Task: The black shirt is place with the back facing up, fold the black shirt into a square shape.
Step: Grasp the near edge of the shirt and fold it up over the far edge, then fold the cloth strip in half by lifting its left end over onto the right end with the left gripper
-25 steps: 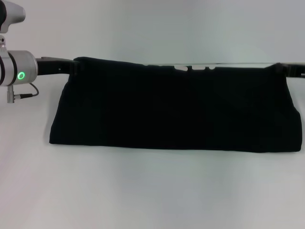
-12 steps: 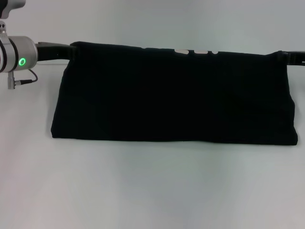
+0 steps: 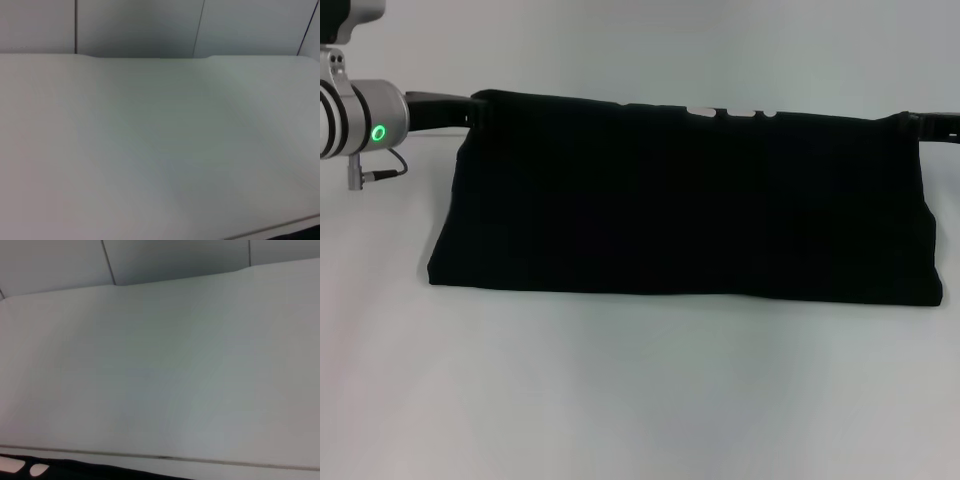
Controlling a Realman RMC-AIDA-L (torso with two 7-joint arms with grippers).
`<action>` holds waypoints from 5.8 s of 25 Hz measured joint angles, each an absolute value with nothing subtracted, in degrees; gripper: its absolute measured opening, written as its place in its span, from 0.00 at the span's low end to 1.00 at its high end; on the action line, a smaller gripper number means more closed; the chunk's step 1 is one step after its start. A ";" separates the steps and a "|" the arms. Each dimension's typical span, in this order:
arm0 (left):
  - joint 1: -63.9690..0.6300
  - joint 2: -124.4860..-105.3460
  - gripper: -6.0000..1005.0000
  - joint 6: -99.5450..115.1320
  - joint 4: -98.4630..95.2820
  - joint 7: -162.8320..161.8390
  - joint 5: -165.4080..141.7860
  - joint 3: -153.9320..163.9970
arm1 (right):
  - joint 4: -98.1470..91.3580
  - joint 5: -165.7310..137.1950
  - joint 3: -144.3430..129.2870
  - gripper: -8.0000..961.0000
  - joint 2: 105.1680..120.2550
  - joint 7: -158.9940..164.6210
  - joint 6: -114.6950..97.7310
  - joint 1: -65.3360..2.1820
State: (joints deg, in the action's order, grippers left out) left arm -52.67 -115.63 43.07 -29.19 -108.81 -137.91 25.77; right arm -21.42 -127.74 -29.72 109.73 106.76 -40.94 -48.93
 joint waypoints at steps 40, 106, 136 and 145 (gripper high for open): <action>-39.02 -114.34 0.93 86.29 -45.64 -127.94 -130.56 25.95 | -31.29 -115.24 -30.68 0.94 111.85 104.67 -77.19 -38.41; -36.65 -113.90 0.93 67.68 -28.01 -164.25 -139.43 18.74 | -33.40 -114.61 -27.44 0.94 111.96 104.24 -74.53 -39.55; -38.38 -114.05 0.93 62.50 -26.97 -160.85 -139.13 19.11 | -33.40 -114.08 -26.72 0.94 111.96 104.33 -74.97 -39.65; -39.04 -113.88 0.93 61.33 -26.72 -159.82 -139.13 19.07 | -33.40 -113.99 -26.72 0.94 111.86 104.33 -75.04 -39.64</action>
